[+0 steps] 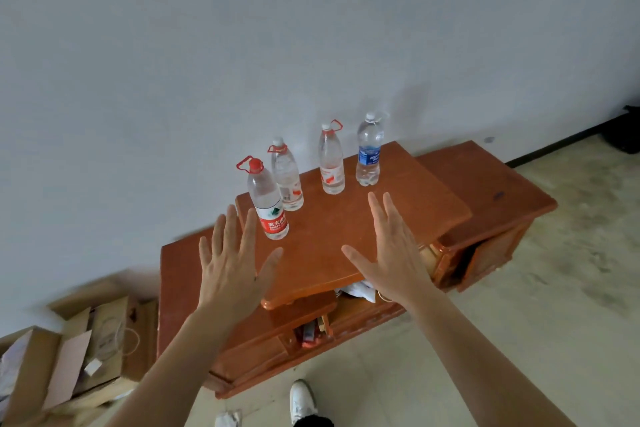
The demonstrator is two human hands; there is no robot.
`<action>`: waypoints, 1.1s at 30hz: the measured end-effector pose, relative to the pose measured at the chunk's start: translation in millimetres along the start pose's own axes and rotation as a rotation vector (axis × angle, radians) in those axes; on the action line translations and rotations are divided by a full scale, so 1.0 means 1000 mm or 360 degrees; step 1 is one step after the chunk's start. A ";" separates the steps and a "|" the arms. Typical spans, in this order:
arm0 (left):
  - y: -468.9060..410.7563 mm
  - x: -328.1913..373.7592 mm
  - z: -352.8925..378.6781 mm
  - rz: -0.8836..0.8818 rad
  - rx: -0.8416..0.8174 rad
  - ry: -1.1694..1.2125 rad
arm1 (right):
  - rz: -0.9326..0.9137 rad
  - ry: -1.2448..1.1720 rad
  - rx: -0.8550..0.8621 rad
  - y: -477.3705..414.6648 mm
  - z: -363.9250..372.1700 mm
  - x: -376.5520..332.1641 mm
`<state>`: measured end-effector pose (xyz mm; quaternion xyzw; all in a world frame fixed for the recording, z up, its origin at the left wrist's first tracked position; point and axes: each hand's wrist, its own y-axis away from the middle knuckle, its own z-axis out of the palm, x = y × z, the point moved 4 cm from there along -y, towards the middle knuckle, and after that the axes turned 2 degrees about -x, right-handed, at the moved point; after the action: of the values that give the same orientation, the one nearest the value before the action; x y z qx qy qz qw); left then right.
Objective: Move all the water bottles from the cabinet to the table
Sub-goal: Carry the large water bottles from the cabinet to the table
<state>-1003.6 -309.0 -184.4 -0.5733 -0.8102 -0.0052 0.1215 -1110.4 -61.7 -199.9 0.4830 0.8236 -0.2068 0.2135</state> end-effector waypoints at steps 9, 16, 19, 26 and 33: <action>-0.173 -0.066 0.042 0.0287 -0.0133 -0.0101 | 0.0239 0.0059 -0.0225 -0.141 0.080 -0.003; -0.280 -0.072 0.104 0.0701 -0.0335 -0.0739 | 0.0340 0.0034 -0.0431 -0.190 0.114 0.018; -0.309 -0.064 0.119 0.0664 -0.0487 -0.1115 | 0.0314 0.0039 -0.0561 -0.209 0.132 0.033; -0.331 -0.079 0.131 0.0177 -0.0571 -0.0845 | 0.0143 -0.0003 -0.0915 -0.267 0.198 0.050; -0.299 -0.135 0.137 -0.0101 -0.0355 -0.0593 | -0.0116 -0.0167 -0.1085 -0.307 0.295 0.031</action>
<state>-1265.4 -515.9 -305.6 -0.5484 -0.8308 0.0074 -0.0949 -1351.0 -338.1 -418.6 0.3429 0.8500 0.0481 0.3971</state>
